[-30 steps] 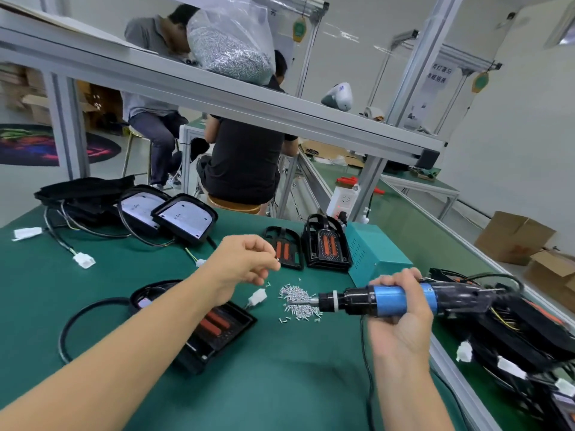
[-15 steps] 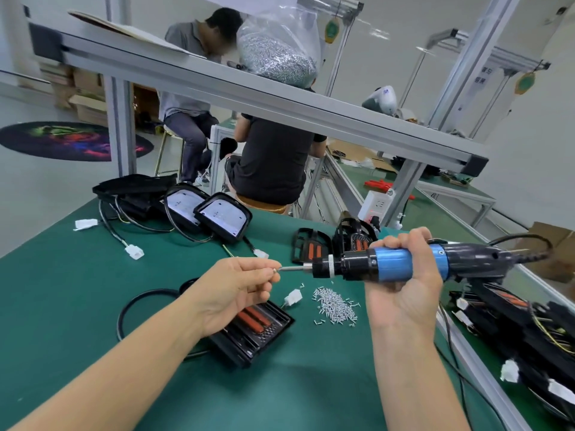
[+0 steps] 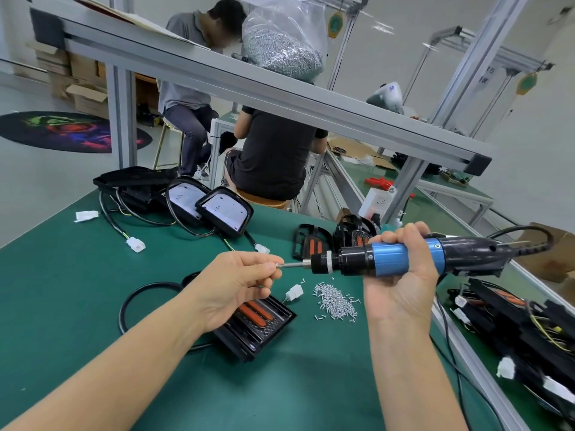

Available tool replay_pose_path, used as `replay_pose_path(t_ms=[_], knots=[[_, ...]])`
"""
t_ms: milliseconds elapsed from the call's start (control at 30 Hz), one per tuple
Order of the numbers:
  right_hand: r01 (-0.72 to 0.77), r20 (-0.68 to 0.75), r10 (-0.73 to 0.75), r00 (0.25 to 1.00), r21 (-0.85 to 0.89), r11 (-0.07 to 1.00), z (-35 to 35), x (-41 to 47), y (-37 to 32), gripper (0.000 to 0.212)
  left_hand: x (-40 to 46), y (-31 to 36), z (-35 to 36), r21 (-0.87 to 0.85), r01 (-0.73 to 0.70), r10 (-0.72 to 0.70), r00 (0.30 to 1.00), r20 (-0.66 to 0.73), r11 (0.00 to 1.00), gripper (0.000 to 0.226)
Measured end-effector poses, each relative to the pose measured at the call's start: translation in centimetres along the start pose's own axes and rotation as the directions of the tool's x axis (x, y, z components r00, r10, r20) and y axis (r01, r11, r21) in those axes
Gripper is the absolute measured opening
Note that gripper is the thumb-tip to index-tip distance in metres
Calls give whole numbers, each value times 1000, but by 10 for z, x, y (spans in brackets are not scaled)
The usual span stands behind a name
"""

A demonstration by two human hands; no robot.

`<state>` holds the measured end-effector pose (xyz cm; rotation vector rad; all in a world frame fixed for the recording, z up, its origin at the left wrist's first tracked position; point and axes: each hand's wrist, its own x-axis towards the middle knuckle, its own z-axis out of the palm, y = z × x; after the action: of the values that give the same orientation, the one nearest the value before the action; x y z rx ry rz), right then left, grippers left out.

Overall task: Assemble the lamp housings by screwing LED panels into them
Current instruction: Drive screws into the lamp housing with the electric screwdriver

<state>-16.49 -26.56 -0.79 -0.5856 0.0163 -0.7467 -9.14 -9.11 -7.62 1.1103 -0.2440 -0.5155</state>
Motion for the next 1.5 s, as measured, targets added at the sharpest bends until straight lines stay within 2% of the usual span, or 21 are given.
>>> replay_pose_path(t_ms=[200,300,367,433,500,667,867,1033,1333,1500], knots=[[8,-10,-8,1000,4,1000,-3,1,2,22,0,0,1,85,-35,41,997,-62,996,10],[-5,11,5,1000,-7,1000,-5,2,5,23,-2,1,1,283,-82,106,992,-72,956,9],[-18,29,19,999,-26,1000,-7,2,8,23,-3,2,0,512,-134,176,984,-34,848,11],[-25,38,27,999,-55,998,-9,1,12,24,-3,4,-5,716,-171,242,970,4,676,13],[-15,45,19,999,-95,995,-14,2,15,24,-1,7,-13,835,-178,312,950,7,521,12],[25,93,-2,996,-240,970,-25,5,22,27,4,2,-13,972,-118,320,946,49,201,13],[79,115,-33,993,-412,908,-34,6,33,25,18,-13,-4,985,-171,227,958,173,-27,16],[92,115,-44,992,-454,886,-39,6,36,27,21,-22,-9,983,-179,141,973,184,-46,13],[66,92,-28,995,-446,892,-41,11,40,23,26,-21,-8,985,-159,93,982,165,-64,12],[52,100,-7,995,-455,889,-40,10,41,28,27,-20,-8,989,-140,73,987,143,-37,12]])
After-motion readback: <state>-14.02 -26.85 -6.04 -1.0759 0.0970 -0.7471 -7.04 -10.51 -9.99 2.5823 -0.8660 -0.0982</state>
